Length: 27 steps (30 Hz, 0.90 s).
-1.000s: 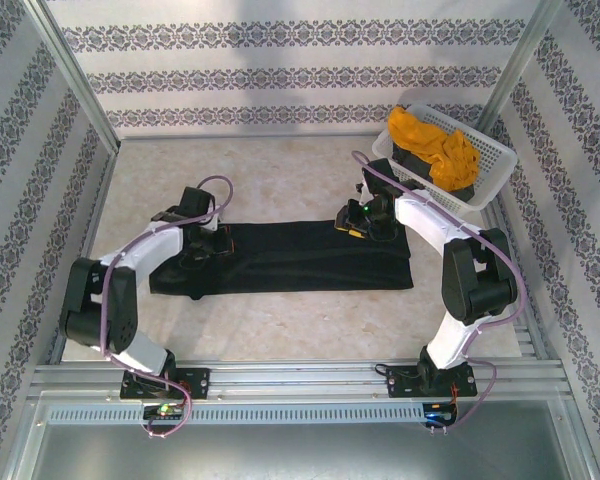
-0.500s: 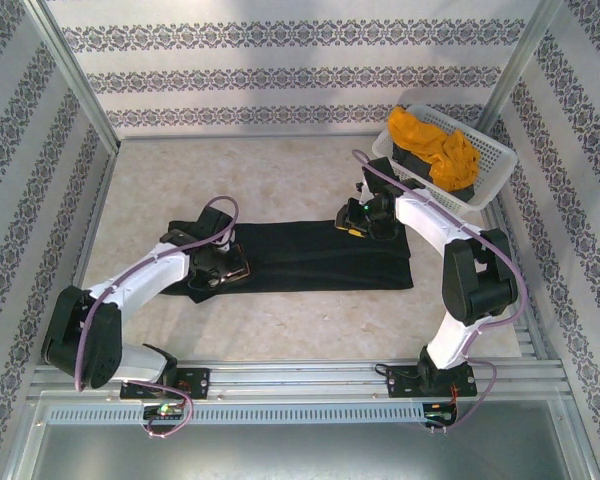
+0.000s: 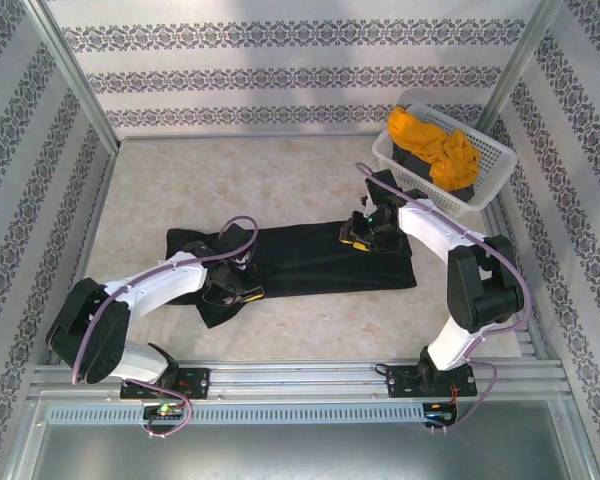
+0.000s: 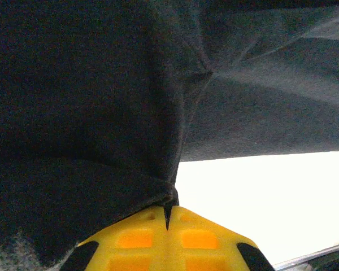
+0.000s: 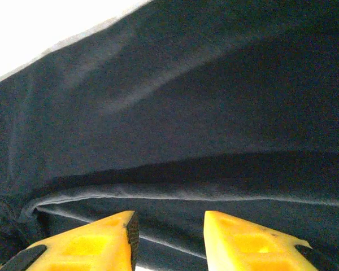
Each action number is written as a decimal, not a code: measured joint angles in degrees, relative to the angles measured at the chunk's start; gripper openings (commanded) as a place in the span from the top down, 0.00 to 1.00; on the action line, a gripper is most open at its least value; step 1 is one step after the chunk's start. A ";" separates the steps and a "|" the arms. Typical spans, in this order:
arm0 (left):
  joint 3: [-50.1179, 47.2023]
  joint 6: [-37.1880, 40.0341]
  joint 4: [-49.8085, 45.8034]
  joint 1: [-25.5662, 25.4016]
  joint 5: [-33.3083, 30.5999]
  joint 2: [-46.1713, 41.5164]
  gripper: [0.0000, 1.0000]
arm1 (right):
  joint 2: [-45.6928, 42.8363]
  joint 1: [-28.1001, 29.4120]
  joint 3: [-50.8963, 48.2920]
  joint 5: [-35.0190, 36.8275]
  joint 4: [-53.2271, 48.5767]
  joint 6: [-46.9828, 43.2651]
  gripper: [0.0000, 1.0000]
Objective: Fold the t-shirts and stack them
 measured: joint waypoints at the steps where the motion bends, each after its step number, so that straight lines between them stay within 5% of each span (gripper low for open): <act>1: 0.00 0.02 -0.63 -0.31 -0.57 0.28 1.00 | -0.24 -0.44 -0.59 0.26 -0.04 0.33 0.63; 9: 0.00 1.51 -6.27 -0.57 -5.86 0.42 1.00 | -1.84 -4.42 -3.17 1.84 -0.15 3.26 0.65; 13: 0.00 2.16 -6.75 -0.57 -6.71 -1.01 0.57 | -1.81 -5.53 -3.41 2.54 -0.26 4.09 0.66; 18: -0.20 2.19 -8.33 0.87 -9.40 -9.40 0.59 | -1.81 -5.75 -3.41 3.63 -0.39 4.20 0.66; 27: -10.01 2.60 -9.18 23.04 -9.66 -16.85 0.56 | -0.96 0.61 -0.90 1.95 0.72 -0.59 0.65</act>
